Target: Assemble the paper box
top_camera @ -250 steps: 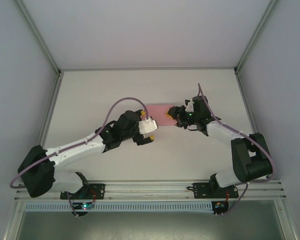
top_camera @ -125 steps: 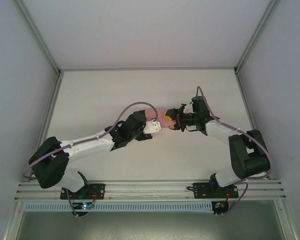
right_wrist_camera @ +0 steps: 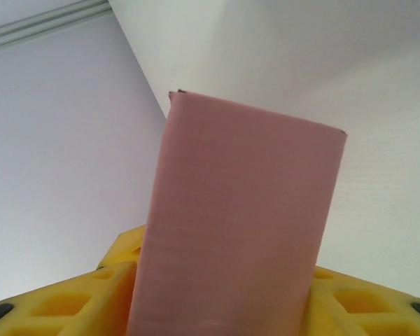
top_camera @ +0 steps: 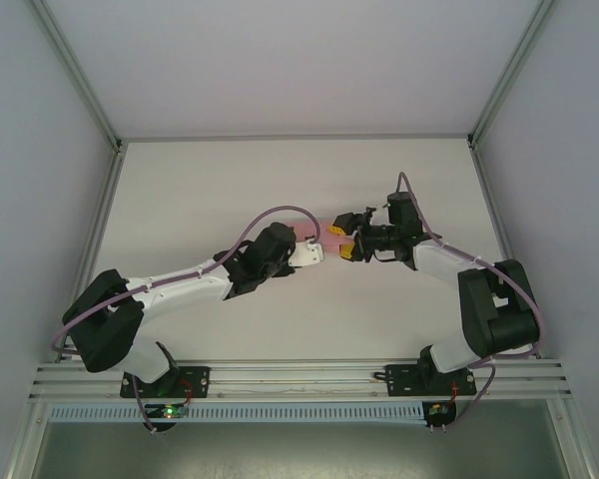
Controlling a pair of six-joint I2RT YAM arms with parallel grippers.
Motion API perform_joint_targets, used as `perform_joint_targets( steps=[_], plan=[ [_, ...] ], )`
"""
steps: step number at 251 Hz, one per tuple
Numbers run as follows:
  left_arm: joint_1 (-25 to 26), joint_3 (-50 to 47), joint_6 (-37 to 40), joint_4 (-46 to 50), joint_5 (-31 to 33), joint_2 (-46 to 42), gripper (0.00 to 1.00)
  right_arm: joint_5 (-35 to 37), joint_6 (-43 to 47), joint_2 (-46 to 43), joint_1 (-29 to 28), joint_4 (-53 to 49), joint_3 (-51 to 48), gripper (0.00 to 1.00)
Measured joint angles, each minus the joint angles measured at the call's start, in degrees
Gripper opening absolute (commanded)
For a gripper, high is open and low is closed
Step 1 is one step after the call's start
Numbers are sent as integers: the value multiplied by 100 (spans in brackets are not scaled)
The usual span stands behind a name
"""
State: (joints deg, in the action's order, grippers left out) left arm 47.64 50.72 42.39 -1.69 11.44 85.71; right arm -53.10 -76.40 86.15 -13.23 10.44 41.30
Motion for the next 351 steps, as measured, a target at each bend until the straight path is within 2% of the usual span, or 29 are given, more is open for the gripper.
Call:
perform_joint_targets(
  steps=[23,41,69,84,118,138,154,205,235,260,288,331,351],
  plan=[
    [0,70,-24,83,-26,13,43,116,201,-133,15,-177,0,99],
    [0,221,-85,323,-81,52,43,446,638,-332,61,-704,120,98],
    [-2,562,-214,929,-273,149,38,1488,1576,-918,142,-1572,503,99],
    [-2,704,-282,1252,-382,190,38,2133,2087,-1368,153,-1714,629,98],
    [-57,876,-398,1998,-737,260,40,3012,3185,-2570,348,-1010,282,98],
    [-129,1005,-450,2435,-962,358,43,3237,3547,-3178,472,-162,-400,98],
    [-223,1139,-470,2802,-1224,444,43,3274,3871,-3436,494,28,-750,99],
    [-553,1742,-494,3746,-1921,940,42,3073,5263,-3504,-39,-466,-737,98],
    [-710,2223,-518,4175,-2197,1276,42,2903,5943,-3545,-474,-820,-730,93],
    [-918,2428,-542,4356,-2492,1423,41,2907,6373,-3480,-767,-1165,-704,84],
    [-1071,2586,-586,4487,-2752,1543,42,2975,6704,-3108,-973,-1554,-542,79],
    [-1102,2693,-575,4601,-2809,1626,42,3263,7147,-2277,-1207,-2063,-81,72],
    [-1102,2774,-573,4660,-2813,1687,42,3366,7318,-1919,-1255,-2238,216,63]
  ],
)
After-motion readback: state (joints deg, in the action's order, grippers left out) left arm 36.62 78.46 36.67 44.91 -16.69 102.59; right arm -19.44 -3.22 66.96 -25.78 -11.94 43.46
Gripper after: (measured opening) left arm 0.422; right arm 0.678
